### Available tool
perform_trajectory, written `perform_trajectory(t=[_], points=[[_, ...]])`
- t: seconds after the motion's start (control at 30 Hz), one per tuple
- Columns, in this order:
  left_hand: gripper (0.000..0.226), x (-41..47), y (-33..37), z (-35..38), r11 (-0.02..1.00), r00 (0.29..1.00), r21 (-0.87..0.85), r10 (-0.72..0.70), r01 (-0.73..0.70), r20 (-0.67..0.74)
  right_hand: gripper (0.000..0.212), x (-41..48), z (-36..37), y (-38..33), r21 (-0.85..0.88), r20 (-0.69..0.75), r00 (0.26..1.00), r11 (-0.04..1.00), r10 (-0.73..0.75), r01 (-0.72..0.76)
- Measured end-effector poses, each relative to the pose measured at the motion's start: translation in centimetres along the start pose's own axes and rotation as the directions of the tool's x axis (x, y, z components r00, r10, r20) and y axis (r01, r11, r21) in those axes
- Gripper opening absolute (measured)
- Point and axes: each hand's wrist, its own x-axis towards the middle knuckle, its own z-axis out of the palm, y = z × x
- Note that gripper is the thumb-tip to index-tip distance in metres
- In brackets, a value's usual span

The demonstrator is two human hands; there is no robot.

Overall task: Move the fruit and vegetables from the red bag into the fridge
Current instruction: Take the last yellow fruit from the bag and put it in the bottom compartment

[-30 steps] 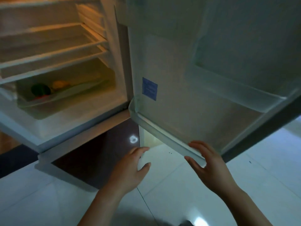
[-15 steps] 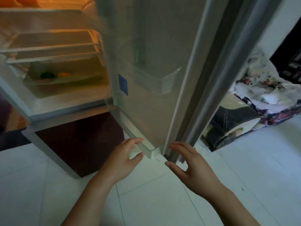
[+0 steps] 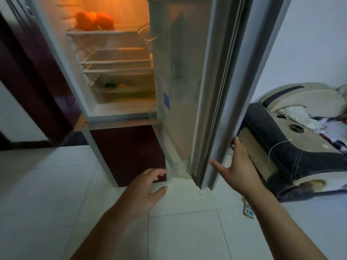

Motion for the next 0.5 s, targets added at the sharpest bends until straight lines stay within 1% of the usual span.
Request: perform_trajectory(t=[0.1,0.23,0.37,0.43,0.5], points=[[0.043,-1.2,0.0,-0.8,0.999,0.999,0.047,0.0,0.002,-0.042,0.107,-0.6,0.7,0.0,0.018,-0.023,1.0,1.0,-0.019,0.019],[0.044,-1.5,0.2,-2.1,0.997,0.996,0.079,0.017,-0.01,-0.084,0.106,-1.6,1.1,-0.8,-0.019,0.004,0.991,0.991,-0.133,0.133],[0.043,-1.1,0.5,-4.6,0.997,0.985,0.075,0.03,-0.018,-0.169,0.103,-3.6,2.9,-3.5,0.014,0.057,0.964,0.966,-0.259,0.258],[0.045,-1.1,0.1,-6.1,0.996,0.975,0.078,0.053,-0.036,-0.218,0.101,-4.3,4.1,-5.3,0.069,0.115,0.94,0.947,-0.321,0.315],[0.047,-1.1,-0.8,-8.0,0.994,0.962,0.095,0.08,-0.056,-0.263,0.098,-4.7,5.6,-7.0,0.103,0.18,0.92,0.937,-0.347,0.333]])
